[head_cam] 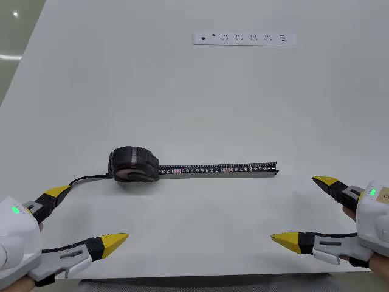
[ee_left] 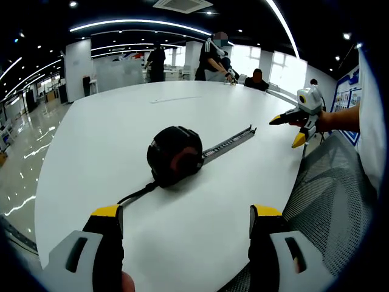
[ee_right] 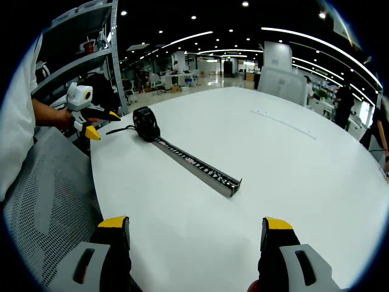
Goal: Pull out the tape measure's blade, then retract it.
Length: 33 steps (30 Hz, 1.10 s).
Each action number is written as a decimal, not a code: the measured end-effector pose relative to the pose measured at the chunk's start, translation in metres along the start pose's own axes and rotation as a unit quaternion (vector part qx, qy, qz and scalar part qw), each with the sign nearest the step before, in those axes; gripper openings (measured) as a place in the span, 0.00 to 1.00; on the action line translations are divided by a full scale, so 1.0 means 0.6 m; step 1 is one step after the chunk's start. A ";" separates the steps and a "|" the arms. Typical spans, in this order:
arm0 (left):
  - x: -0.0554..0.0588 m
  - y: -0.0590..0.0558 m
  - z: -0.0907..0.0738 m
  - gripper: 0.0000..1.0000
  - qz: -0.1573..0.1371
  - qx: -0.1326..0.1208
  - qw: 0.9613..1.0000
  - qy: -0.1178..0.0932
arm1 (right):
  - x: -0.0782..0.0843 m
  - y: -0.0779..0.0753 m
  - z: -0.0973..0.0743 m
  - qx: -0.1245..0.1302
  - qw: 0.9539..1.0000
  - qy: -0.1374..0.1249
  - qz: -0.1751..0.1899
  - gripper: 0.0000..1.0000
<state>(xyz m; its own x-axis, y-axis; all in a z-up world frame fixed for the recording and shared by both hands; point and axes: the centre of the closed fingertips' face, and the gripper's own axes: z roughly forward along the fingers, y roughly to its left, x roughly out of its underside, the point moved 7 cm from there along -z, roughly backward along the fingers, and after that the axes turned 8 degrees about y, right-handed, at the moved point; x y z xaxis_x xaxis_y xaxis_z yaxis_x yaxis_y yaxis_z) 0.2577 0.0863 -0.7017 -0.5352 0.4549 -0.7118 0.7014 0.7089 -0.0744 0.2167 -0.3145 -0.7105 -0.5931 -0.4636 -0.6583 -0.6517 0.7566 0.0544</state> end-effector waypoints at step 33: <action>-0.018 -0.015 0.010 0.82 -0.018 -0.006 1.000 -0.003 | -0.006 -0.001 -0.001 0.000 1.000 -0.003 -0.004 0.88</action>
<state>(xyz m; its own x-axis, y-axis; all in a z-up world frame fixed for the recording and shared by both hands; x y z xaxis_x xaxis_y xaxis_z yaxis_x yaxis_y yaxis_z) 0.2601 0.0720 -0.6978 -0.5571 0.4254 -0.7132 0.6757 0.7315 -0.0915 0.2193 -0.3136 -0.7075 -0.5855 -0.4660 -0.6633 -0.6559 0.7532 0.0499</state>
